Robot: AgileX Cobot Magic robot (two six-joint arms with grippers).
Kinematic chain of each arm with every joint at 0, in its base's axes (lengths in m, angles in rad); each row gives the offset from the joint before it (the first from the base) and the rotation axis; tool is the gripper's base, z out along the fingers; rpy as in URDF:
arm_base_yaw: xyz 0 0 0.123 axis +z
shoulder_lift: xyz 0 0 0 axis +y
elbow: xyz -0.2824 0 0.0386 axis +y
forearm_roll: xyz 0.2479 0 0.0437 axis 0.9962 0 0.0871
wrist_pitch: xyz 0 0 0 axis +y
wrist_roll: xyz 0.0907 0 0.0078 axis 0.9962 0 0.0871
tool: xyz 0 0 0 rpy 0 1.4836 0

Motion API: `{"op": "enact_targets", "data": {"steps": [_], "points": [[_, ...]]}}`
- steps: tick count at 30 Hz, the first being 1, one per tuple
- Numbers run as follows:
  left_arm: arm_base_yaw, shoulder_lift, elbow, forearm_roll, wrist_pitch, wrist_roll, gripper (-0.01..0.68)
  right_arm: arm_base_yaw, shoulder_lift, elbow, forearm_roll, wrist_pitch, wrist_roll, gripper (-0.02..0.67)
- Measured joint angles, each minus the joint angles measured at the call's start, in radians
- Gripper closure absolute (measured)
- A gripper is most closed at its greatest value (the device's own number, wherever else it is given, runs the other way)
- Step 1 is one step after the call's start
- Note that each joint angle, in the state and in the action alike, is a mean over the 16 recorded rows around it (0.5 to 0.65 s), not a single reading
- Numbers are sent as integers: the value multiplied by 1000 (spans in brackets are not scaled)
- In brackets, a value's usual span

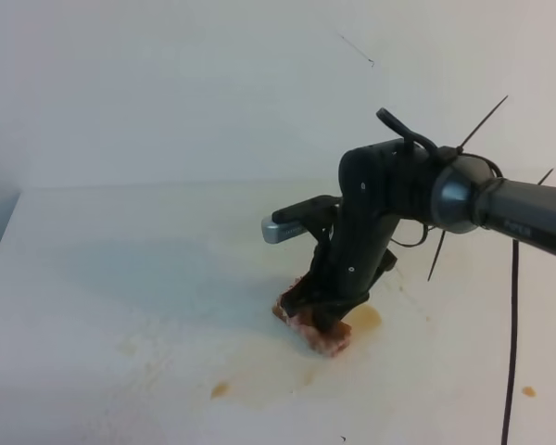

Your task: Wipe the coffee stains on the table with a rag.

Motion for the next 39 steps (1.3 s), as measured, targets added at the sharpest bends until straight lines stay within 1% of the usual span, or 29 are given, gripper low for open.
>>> {"op": "enact_targets", "data": {"steps": [5, 12, 16, 20, 23, 27, 33, 39], "points": [[0, -8, 8, 0, -4, 0, 676, 44, -31, 3, 58, -20, -44, 611], [1, -22, 21, 0, -10, 0, 674, 147, -39, 4, 155, -57, -96, 612], [1, -26, 25, 0, -12, 0, 673, 196, -15, 4, 175, -73, -91, 612], [1, -20, 19, 0, -9, 0, 674, 216, 14, 4, 155, -79, -56, 613], [1, -14, 13, 0, -6, 0, 675, 205, 32, 2, 130, -77, -23, 613], [0, -6, 6, 0, -3, 0, 676, 161, 46, 0, 92, -63, 23, 613], [0, 0, 0, 0, 0, 0, 677, 65, 46, -4, 40, -29, 67, 613], [0, 0, 0, 0, 0, 0, 677, -37, 34, 13, 11, -6, 73, 613]]}}
